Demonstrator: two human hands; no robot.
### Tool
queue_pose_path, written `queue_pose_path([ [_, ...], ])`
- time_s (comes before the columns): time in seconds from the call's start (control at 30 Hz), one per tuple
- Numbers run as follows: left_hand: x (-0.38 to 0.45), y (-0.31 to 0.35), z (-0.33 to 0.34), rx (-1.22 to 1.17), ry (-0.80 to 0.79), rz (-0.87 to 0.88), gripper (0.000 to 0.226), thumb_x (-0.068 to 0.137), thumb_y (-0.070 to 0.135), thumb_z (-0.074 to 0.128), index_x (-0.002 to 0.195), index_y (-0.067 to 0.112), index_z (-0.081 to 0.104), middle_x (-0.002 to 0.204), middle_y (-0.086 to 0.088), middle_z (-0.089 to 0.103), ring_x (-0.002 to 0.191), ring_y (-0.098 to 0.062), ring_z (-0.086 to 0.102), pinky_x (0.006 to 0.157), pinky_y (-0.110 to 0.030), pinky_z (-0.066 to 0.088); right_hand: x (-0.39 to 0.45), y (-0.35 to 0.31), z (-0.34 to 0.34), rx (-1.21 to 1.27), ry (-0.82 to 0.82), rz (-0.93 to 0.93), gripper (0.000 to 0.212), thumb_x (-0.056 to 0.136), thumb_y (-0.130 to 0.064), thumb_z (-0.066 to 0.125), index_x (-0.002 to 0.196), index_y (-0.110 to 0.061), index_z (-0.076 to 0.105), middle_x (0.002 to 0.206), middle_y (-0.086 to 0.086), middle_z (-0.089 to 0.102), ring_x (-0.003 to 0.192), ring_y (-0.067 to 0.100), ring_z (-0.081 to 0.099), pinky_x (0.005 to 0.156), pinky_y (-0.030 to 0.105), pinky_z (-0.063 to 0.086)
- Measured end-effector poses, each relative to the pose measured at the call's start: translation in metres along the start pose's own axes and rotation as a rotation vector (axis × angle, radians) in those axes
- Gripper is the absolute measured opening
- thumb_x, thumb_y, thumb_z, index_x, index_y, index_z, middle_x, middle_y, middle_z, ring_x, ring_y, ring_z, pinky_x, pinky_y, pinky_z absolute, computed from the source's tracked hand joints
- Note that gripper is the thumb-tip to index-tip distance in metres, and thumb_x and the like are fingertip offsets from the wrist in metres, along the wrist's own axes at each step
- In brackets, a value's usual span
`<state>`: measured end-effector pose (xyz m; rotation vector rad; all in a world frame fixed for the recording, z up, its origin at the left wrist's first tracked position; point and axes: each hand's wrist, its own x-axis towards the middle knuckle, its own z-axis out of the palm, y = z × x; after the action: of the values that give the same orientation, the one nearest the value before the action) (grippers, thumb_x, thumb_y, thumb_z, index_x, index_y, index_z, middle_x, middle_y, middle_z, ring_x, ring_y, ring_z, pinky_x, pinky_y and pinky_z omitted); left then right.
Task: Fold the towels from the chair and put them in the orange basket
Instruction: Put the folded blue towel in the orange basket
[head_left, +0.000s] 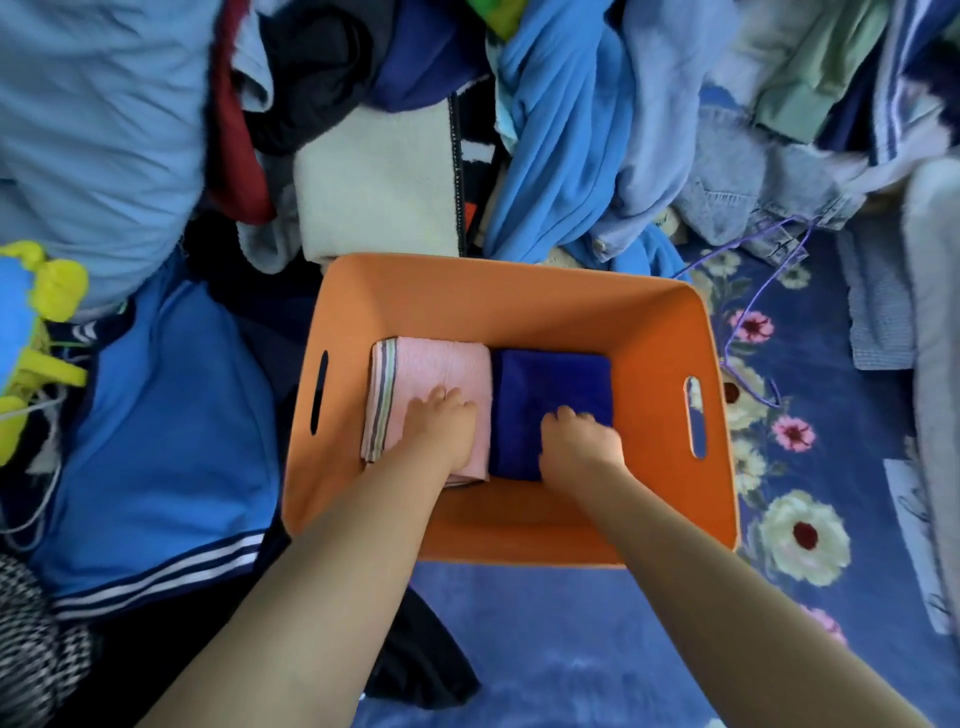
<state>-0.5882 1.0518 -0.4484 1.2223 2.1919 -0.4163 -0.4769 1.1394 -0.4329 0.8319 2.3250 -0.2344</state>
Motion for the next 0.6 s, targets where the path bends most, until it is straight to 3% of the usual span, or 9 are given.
queue_pose_path([
  [0.23, -0.085, 0.017, -0.062, 0.113, 0.127, 0.021, 0.041, 0.093, 0.015, 0.046, 0.134, 0.010, 0.041, 0.142, -0.011, 0.035, 0.133, -0.027, 0.030, 0.103, -0.040, 0.033, -0.098, 0.028, -0.071, 0.053, 0.260, 0.019, 0.030, 0.094, -0.014, 0.038, 0.121, -0.006, 0.048, 0.126, 0.011, 0.051, 0.118, 0.029, 0.046, 0.092, 0.038, 0.042],
  [0.4, -0.179, 0.038, -0.114, 0.125, 0.309, 0.002, 0.037, 0.093, 0.014, 0.046, 0.129, 0.010, 0.046, 0.137, -0.010, 0.040, 0.132, -0.027, 0.033, 0.102, -0.040, 0.034, -0.186, 0.041, -0.117, 0.032, 0.449, 0.037, 0.029, 0.091, -0.010, 0.038, 0.117, -0.005, 0.049, 0.123, 0.012, 0.053, 0.115, 0.030, 0.049, 0.083, 0.037, 0.044],
  [0.6, -0.284, 0.070, -0.142, 0.167, 0.510, -0.010, 0.037, 0.092, 0.016, 0.049, 0.128, 0.011, 0.047, 0.135, -0.010, 0.042, 0.130, -0.027, 0.035, 0.101, -0.039, 0.035, -0.285, 0.040, -0.130, 0.061, 0.604, 0.006, 0.029, 0.091, -0.012, 0.038, 0.118, -0.006, 0.049, 0.123, 0.011, 0.051, 0.119, 0.029, 0.045, 0.088, 0.040, 0.043],
])
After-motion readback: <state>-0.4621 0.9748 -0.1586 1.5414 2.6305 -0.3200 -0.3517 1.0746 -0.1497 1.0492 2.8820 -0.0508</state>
